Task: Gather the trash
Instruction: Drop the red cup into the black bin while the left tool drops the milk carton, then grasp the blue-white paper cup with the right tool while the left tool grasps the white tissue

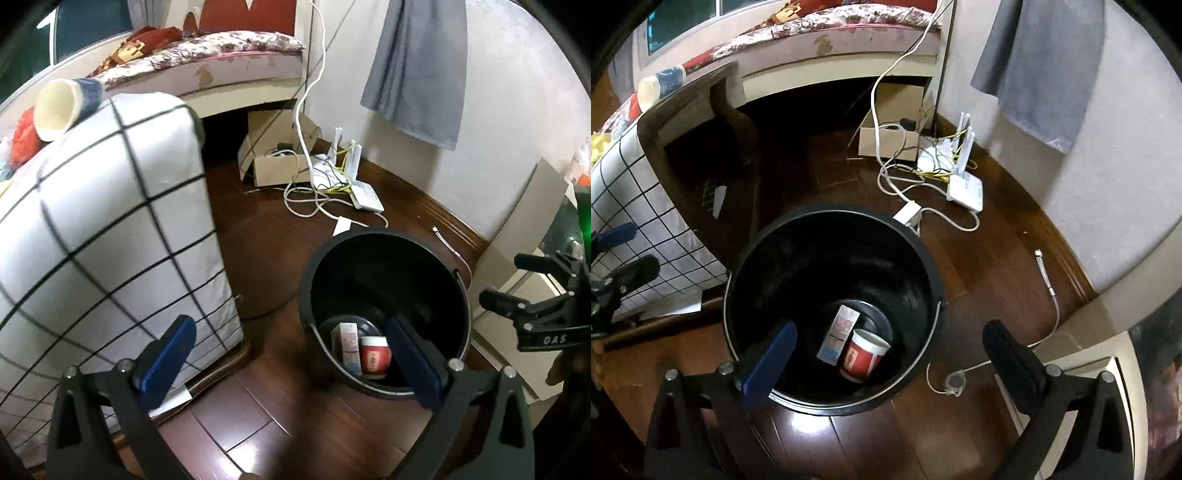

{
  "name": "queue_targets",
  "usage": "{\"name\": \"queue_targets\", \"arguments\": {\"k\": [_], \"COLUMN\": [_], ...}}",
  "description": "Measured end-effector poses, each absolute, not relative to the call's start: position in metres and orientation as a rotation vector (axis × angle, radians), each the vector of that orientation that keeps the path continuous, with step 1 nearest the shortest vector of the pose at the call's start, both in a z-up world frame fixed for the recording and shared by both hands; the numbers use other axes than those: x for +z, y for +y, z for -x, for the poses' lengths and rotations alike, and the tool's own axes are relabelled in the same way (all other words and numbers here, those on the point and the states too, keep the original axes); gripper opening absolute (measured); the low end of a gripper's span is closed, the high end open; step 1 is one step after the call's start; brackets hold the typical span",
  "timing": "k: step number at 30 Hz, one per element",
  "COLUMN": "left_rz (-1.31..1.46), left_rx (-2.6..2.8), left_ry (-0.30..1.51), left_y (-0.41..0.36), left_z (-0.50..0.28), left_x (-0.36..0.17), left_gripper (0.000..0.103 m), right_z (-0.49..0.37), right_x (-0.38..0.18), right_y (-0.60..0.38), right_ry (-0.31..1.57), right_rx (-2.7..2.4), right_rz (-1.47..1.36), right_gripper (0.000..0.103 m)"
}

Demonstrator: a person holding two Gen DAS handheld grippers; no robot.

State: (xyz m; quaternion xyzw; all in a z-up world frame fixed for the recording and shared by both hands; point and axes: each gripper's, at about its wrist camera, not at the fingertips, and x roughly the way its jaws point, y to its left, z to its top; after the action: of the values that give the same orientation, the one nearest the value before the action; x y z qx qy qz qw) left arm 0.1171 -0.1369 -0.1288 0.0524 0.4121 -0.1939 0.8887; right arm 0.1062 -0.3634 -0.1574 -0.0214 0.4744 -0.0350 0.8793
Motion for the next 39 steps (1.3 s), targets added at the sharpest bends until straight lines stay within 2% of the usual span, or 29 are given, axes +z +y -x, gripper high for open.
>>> {"name": "queue_targets", "arguments": {"k": [20,31,39], "left_rz": [-0.041,0.042,0.111], "left_rx": [-0.272,-0.108,0.018], "left_ry": [0.751,0.681,0.641], "left_y": [-0.077,0.005,0.078], "left_z": [-0.110,-0.102,-0.116], "left_x": [-0.088,-0.056,-0.037], "left_gripper": [0.103,0.103,0.103], "right_z": [-0.087,-0.091,-0.117], "right_x": [-0.115,-0.079,-0.056], "right_y": [-0.290,-0.221,-0.163], "right_ry": [0.819,0.687,0.704], "right_rx": [-0.037,0.087,0.230], "right_rz": [0.035,0.028,0.060], "right_gripper": [0.102,0.102,0.102]}}
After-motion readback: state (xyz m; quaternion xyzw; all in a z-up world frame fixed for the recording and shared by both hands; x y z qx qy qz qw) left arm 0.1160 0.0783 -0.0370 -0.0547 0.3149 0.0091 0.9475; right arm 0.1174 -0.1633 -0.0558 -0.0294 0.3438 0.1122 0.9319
